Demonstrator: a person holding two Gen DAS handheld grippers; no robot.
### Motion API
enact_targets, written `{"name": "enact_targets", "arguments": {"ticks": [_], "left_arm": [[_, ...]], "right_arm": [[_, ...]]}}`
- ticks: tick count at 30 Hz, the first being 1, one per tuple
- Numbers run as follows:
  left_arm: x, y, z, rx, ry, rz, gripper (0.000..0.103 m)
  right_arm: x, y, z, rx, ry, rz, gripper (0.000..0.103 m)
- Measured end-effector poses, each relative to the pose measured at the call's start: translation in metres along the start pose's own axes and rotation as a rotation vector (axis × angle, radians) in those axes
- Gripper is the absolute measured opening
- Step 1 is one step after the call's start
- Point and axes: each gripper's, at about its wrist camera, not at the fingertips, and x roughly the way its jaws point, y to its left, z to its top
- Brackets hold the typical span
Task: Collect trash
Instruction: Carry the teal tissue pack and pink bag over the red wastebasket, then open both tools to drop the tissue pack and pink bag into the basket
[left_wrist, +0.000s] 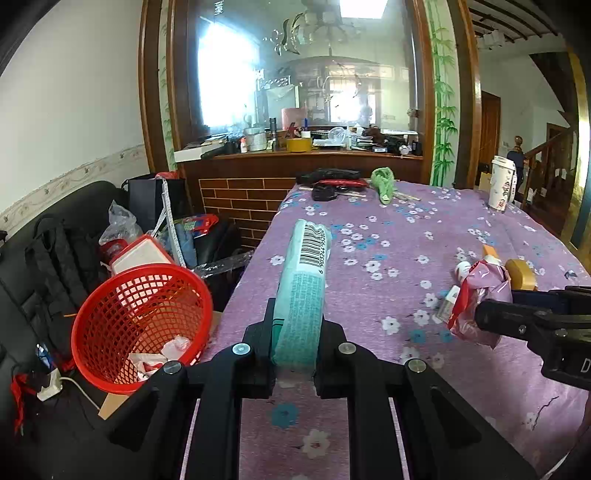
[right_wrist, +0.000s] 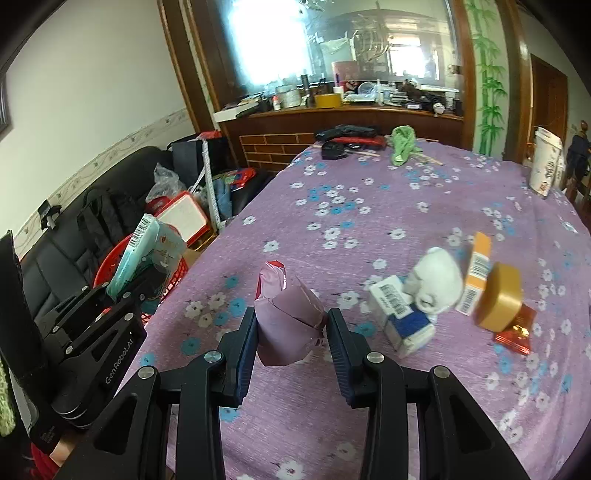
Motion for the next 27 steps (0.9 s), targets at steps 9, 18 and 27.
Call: {"name": "enact_targets", "arguments": {"ticks": [9,18,27], "left_arm": [[0.008,0.045,0.003,-0.077,0.023,0.038,0.014],[0.010,0.114,0.003,-0.182,0.035,0.129,0.014],[0.016,0.176,-0.006,-0.283,0.071,0.187,0.014]], "right_arm": [[0.025,0.020,0.017,-0.033,0.049,0.053,0.040],[0.055,0.060,0.036,-0.089,0.099,0.125,0.040],[0.081,0.112,0.056,-0.149,0.126,0.202,0.041]]}}
